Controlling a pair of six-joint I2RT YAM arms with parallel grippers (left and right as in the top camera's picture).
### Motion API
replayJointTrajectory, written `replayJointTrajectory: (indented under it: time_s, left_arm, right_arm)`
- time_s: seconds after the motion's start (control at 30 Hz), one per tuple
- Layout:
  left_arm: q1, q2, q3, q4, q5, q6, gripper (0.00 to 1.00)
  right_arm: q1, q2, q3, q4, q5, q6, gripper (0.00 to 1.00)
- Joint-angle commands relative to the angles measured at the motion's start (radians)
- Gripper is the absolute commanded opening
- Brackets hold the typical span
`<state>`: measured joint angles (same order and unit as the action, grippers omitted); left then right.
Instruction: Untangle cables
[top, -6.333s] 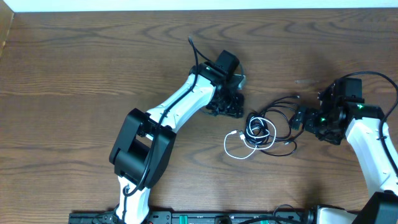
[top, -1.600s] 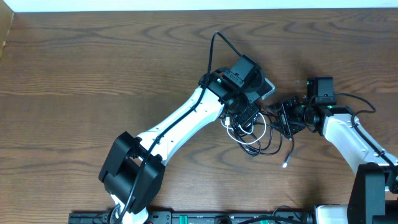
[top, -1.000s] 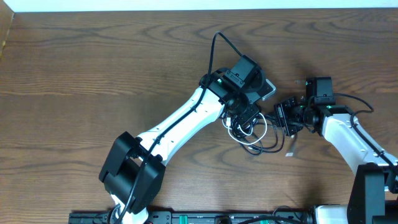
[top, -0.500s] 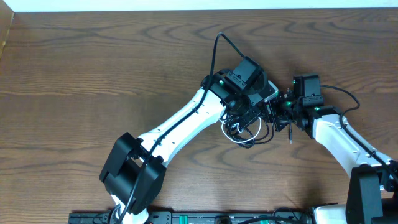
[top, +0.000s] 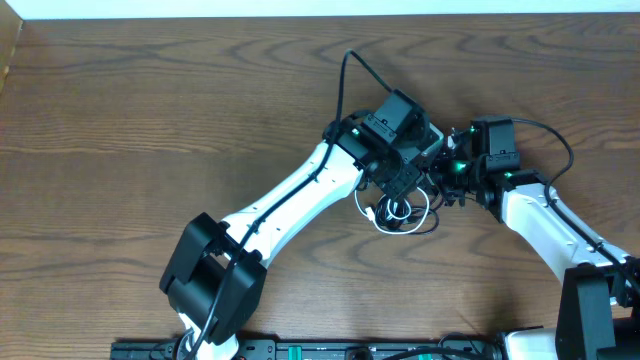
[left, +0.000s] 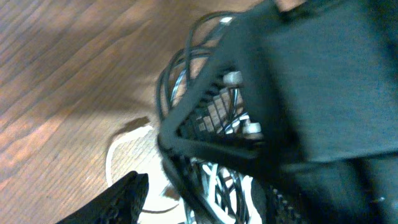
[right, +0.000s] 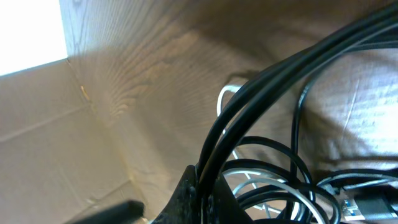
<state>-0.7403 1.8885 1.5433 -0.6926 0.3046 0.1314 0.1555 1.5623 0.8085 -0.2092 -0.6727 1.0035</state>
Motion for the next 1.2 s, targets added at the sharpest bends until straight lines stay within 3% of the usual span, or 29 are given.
replayJointTrajectory:
  time_s: [0.0,0.23,0.57,0.73,0.83,1.17]
  left_arm:
    - [0.055,-0.034,0.011,0.02,-0.026,-0.134,0.58]
    - [0.166,-0.056,0.011,-0.061,0.005,-0.32,0.58]
    - [0.341,-0.056,0.01,-0.114,0.348,-0.32,0.58]
    - [0.355,-0.051,-0.01,-0.114,0.406,-0.314,0.58]
    - [0.337,-0.044,-0.037,-0.114,0.52,-0.214,0.58]
    - [0.298,-0.013,-0.126,-0.061,0.565,-0.177,0.59]
  right_arm:
    - [0.007,0.005,-0.005,0.013,-0.047,-0.127,0.01]
    - [0.002,0.005,-0.005,0.183,-0.213,-0.137,0.01]
    - [-0.063,0.005,-0.005,0.297,-0.39,-0.118,0.01]
    - [-0.066,0.005,-0.005,0.33,-0.412,-0.119,0.01]
    - [-0.066,0.005,-0.005,0.333,-0.412,-0.118,0.01]
    - [-0.066,0.005,-0.005,0.333,-0.412,-0.119,0.01]
